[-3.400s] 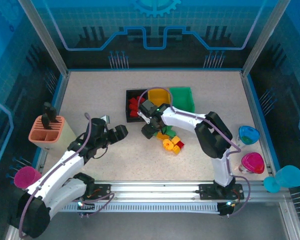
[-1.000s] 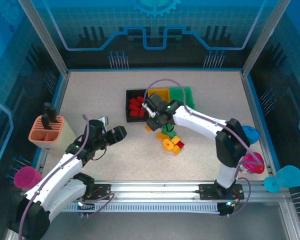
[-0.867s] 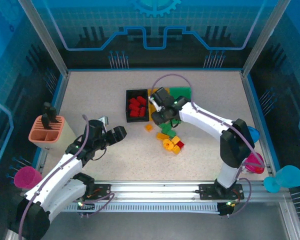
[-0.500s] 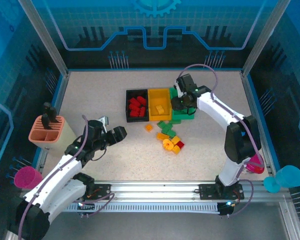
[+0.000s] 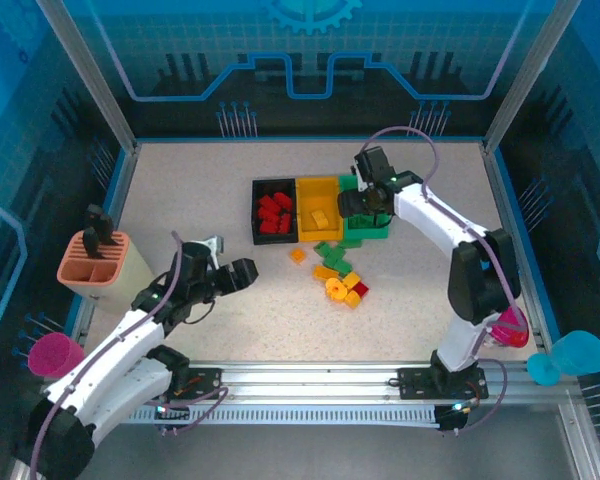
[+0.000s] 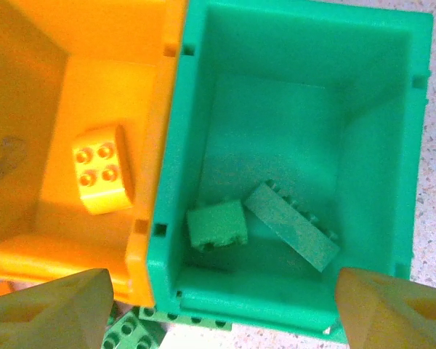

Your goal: Sort the legos into containers by color

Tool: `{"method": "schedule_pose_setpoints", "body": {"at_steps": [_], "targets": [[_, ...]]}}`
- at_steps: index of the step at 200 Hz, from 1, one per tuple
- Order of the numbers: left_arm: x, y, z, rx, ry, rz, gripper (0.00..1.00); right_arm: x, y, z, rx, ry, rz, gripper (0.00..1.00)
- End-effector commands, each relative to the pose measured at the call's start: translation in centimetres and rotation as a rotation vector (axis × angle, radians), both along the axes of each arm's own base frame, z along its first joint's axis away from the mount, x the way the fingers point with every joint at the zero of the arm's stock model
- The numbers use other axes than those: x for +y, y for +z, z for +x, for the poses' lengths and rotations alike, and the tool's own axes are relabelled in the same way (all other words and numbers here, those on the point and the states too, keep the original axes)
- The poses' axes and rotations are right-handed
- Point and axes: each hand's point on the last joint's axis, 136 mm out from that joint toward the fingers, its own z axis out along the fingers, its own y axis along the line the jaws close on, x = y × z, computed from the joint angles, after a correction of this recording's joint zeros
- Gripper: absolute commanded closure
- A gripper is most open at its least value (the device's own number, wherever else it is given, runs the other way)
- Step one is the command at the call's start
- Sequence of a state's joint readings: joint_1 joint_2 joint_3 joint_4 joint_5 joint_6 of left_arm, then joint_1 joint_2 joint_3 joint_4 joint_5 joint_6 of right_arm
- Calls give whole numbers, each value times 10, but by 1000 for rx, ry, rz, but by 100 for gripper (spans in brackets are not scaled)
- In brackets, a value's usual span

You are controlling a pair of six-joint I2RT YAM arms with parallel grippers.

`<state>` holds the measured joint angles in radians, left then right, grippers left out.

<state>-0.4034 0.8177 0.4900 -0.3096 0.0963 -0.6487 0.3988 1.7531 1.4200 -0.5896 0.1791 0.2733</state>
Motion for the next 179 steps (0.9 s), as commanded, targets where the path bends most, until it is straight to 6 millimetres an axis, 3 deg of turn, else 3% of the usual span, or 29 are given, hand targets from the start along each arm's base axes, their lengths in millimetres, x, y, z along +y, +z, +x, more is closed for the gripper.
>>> {"method": "schedule_pose_setpoints", "body": {"at_steps": [1,53,110,179], "targets": [[-15,6,2,-27,-85,89,18,13,39,-12,-109,42,67,19],[-66,-15,13,29,-252,207,14,21,63,-51,-176,117,149,16],[-101,-44,49,115,-317,300,15,9,59,-84,-194,121,174,16],[-110,-77,84,188,-303,435,18,-3,47,-103,-199,101,179,16]]}}
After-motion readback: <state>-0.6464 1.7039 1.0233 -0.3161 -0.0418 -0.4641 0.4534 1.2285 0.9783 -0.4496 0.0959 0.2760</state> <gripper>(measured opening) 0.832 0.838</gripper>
